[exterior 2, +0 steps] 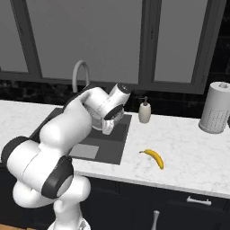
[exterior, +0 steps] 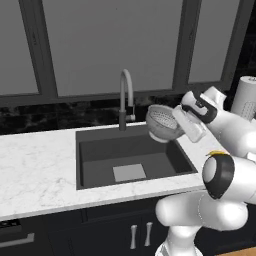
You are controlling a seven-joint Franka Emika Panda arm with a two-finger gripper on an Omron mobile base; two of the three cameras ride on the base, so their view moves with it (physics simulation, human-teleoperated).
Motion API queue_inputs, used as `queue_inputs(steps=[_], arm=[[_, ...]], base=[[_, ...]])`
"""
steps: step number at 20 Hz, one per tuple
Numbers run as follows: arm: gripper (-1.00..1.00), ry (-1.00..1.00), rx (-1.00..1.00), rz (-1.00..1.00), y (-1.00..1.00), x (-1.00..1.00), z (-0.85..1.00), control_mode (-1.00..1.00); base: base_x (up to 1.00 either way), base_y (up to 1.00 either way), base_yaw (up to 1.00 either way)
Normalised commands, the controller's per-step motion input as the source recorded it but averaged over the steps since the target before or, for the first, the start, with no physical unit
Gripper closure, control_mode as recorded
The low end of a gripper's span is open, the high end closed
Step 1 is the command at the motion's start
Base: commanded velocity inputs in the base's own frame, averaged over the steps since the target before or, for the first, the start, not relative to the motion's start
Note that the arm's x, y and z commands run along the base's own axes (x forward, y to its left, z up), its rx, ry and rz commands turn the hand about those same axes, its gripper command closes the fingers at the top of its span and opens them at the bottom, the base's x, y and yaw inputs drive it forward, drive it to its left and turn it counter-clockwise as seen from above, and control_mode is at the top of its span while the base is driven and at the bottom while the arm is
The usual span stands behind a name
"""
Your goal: Put the colander in the sink, put the banana in the colander, and turn on the sink faucet and pour water over the colander.
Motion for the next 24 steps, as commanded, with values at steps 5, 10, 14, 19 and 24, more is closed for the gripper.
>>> queue_inputs(steps=[5,10,14,19,24], arm=[[1.00,-0.01,-0.04,0.38,0.24,-0.02,-0.29,-1.00],[1.00,-0.10,-0.10,0.23,0.27,-0.12,-0.40,-1.00],[1.00,-0.13,-0.12,0.17,0.31,-0.13,-0.39,-1.00],[1.00,-0.13,-0.13,0.13,0.28,-0.01,-0.53,-1.00],[1.00,-0.06,-0.10,0.10,0.23,0.07,-0.58,-1.00]], base=[[0.00,0.00,0.00],[0.00,0.00,0.00],[0.00,0.00,0.00],[0.00,0.00,0.00],[0.00,0.00,0.00]])
